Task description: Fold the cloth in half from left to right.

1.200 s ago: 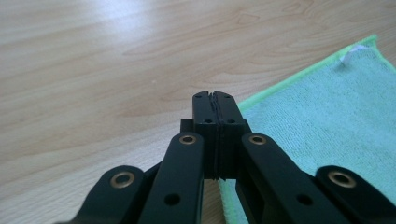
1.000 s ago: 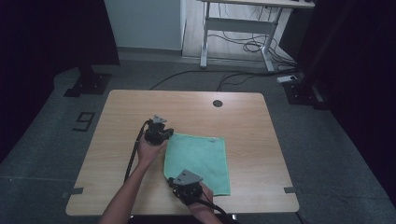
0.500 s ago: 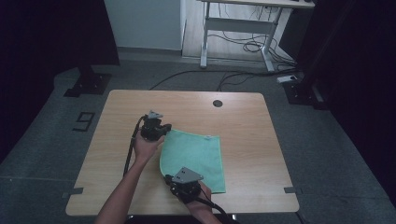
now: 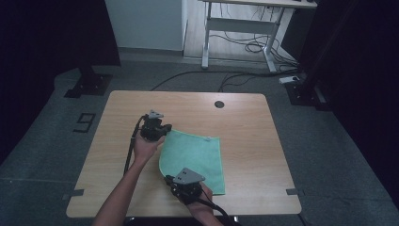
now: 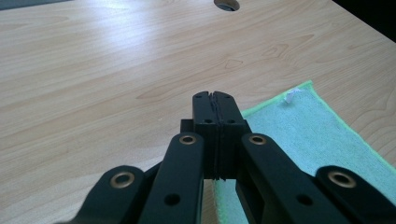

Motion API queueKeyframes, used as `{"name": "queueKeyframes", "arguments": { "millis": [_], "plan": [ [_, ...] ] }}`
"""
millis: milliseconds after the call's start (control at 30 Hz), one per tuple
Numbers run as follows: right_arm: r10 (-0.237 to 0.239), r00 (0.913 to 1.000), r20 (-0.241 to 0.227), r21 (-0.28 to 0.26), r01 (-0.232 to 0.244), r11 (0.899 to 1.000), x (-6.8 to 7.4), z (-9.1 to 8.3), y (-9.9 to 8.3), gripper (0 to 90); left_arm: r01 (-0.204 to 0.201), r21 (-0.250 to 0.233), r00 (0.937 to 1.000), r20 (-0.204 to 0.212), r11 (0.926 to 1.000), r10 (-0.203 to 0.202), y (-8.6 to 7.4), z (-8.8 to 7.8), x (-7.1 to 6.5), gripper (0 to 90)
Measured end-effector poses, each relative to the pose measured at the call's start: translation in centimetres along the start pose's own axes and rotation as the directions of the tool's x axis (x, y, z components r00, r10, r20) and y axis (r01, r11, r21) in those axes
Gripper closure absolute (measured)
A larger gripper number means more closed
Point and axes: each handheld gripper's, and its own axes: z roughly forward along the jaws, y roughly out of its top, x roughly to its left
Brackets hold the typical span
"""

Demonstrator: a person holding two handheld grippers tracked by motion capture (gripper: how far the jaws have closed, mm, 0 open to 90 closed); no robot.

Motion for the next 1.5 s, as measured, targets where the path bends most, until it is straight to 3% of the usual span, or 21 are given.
{"name": "queueKeyframes", "arguments": {
  "millis": [133, 267, 333, 667, 933, 1067, 1200, 1500],
  "plan": [
    [0.011, 0.9999, -0.005, -0.003, -0.011, 1.0, -0.2, 0.0, 0.1, 85.3, -0.004, -0.003, 1.0, 0.0, 1.0, 0.004, 0.3, -0.3, -0.2, 89.7],
    [0.005, 0.9998, -0.019, -0.027, -0.006, 1.0, 0.1, -0.2, 1.3, 85.3, -0.011, -0.023, 0.9999, -0.013, 0.9997, 0.011, 1.1, -1.8, -0.3, 89.7],
    [-0.006, 0.9995, -0.032, -0.064, 0.004, 0.998, 0.8, -0.6, 2.4, 85.3, -0.01, -0.033, 0.9998, -0.02, 0.9994, 0.009, 1.7, -2.7, -0.2, 89.7],
    [0.014, 0.999, -0.042, -0.048, -0.016, 0.999, 0.7, -0.1, 1.6, 85.3, 0.002, -0.008, 0.9996, -0.027, 1.0, -0.002, 1.5, -1.7, 0.1, 89.7],
    [-0.016, 0.9979, -0.062, -0.102, 0.01, 0.995, 1.6, 0.9, 4.0, 85.3, -0.005, -0.035, 0.9987, -0.051, 0.9994, 0.003, 3.5, -3.6, 1.1, 89.7],
    [-0.021, 0.9981, -0.058, -0.102, 0.015, 0.995, 1.8, 0.7, 3.6, 85.2, 0.001, -0.016, 0.9986, -0.053, 0.9999, -0.001, 3.0, -2.8, 1.0, 89.6],
    [0.01, 0.9987, -0.05, -0.099, -0.015, 0.995, 1.3, 0.1, 2.6, 85.2, 0.004, 0.003, 0.9989, -0.046, 1.0, -0.004, 2.4, -1.8, 0.5, 89.6],
    [0.039, 0.9988, -0.029, -0.09, -0.042, 0.995, 0.3, -1.2, 1.0, 85.2, -0.008, 0.019, 0.9997, -0.022, 0.9998, 0.008, 2.9, 0.5, -1.1, 89.6]
  ]
}}
